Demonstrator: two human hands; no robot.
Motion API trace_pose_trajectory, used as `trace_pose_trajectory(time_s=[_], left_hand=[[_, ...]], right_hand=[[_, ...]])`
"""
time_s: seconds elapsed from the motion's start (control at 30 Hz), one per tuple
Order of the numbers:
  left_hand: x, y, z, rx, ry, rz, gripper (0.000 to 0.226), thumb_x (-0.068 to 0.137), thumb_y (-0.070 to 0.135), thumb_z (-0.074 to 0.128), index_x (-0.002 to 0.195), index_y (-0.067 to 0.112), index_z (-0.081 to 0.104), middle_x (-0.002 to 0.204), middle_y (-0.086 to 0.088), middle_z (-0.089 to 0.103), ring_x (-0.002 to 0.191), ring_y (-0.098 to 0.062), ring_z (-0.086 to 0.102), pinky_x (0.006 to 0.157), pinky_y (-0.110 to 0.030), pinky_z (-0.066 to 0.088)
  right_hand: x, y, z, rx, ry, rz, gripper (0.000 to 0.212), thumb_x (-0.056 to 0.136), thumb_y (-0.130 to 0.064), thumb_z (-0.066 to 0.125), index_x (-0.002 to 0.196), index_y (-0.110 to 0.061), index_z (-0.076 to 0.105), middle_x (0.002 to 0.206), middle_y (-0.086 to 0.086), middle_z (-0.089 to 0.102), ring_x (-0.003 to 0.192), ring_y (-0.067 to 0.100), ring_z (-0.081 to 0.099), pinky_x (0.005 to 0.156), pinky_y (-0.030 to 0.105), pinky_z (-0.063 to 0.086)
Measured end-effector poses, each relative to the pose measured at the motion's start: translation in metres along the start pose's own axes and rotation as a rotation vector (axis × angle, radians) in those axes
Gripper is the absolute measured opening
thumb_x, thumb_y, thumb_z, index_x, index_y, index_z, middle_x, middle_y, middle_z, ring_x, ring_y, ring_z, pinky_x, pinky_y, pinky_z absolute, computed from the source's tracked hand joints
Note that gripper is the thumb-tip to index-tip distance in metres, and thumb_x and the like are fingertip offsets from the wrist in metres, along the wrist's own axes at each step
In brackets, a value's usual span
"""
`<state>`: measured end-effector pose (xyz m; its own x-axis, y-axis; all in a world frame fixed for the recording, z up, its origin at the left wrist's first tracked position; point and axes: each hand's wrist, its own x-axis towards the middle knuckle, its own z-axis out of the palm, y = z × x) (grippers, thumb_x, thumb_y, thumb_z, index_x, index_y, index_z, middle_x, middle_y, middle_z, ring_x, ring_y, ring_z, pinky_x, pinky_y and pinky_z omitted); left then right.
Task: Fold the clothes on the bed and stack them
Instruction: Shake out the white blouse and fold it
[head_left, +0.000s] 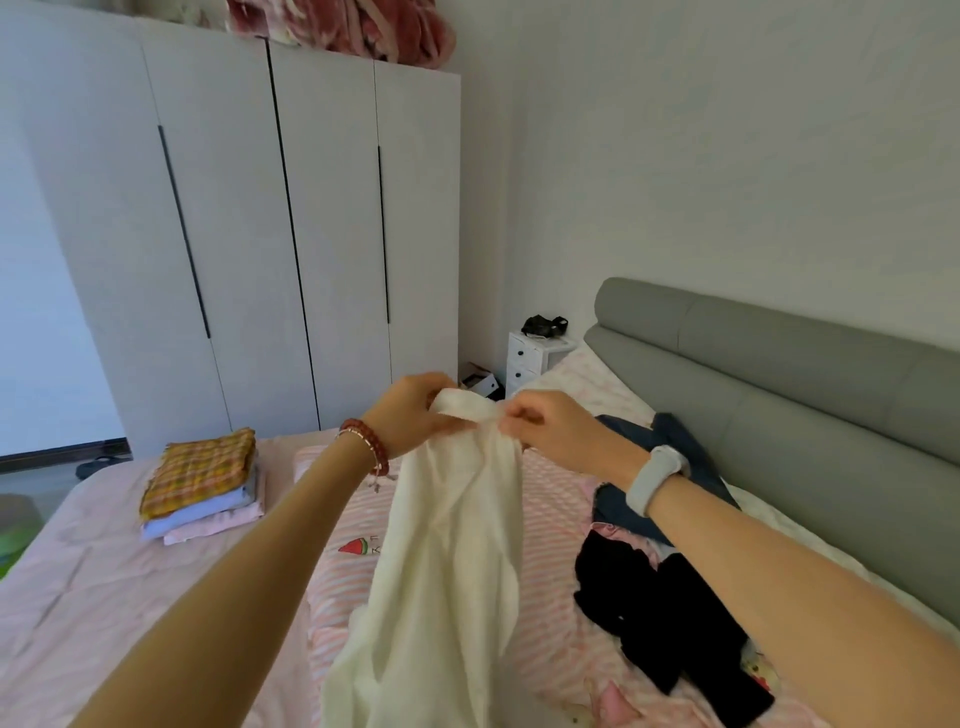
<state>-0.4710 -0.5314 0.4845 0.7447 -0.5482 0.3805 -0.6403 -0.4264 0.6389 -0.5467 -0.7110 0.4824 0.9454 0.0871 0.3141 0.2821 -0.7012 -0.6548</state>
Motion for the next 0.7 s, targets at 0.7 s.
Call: trace_pose_trajectory(time_s=[0.7], left_hand=[[-0.025, -0.022, 0.041, -0.191, 0.063, -0.091, 0.013, 0.095, 0.015, 0.047, 0.086, 0.006, 0.052, 0.074, -0.001, 0.047, 0.067, -0.011, 0.041, 0.06, -0.018, 0.033]], right_hand=[[-0.023, 0.044, -0.028, 0.012, 0.17, 0.286, 0.039, 0.09, -0.013, 0.051, 0.128, -0.016, 0.042, 0.112, 0.0, 0.053, 0.1, 0.015, 0.052, 0.081, 0.025, 0.042]])
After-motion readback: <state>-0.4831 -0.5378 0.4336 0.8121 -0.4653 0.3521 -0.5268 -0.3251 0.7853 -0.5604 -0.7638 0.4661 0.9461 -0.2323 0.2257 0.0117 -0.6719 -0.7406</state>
